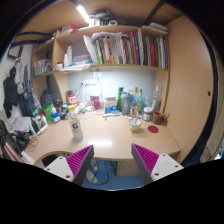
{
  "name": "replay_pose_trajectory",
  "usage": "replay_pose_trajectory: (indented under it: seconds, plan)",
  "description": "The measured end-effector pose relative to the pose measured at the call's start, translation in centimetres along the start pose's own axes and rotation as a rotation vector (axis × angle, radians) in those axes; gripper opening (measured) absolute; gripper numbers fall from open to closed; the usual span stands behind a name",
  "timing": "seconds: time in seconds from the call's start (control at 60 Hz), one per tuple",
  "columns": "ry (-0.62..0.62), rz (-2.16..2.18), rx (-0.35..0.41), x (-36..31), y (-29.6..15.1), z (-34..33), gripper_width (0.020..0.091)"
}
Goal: Pour water
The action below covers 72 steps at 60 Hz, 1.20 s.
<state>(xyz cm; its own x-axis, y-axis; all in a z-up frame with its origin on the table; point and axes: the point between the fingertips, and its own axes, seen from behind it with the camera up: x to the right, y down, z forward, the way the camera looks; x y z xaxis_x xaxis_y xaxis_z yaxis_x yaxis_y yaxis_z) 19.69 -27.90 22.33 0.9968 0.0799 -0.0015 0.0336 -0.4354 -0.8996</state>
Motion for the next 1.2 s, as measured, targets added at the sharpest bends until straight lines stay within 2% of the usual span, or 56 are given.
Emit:
replay_pose_trajectory:
  seconds: [0.117,0.133,0.167,0.367,0.5,0.633,0.8,0.983,1.2]
  plan:
    - [0.048,0.000,0.018,-0.4,0.6,-1.6,0.0837]
    - [0.051,0.000,0.016,0.4,0.0,0.1,0.0837]
    - [0.063,0.013,0.019,-1.3,1.0,-2.2,0.0838]
    - [0.088,0.033,0.023,-3.0,1.9,-3.7,0.0840]
    - [0.065,-0.001,0.029,-4.4,2.3,-3.3,0.0839]
    - [-0.035,-0.007,0.049,-8.1,2.3,-0.9,0.0842]
    - [-0.118,-0.007,0.057,-12.5,1.8,5.5,0.0847]
    - [-0.169,-0.029,0.073,-17.7,1.0,16.7,0.0843]
    - [-0.230,-0.010,0.049,-23.1,1.4,28.8,0.0844]
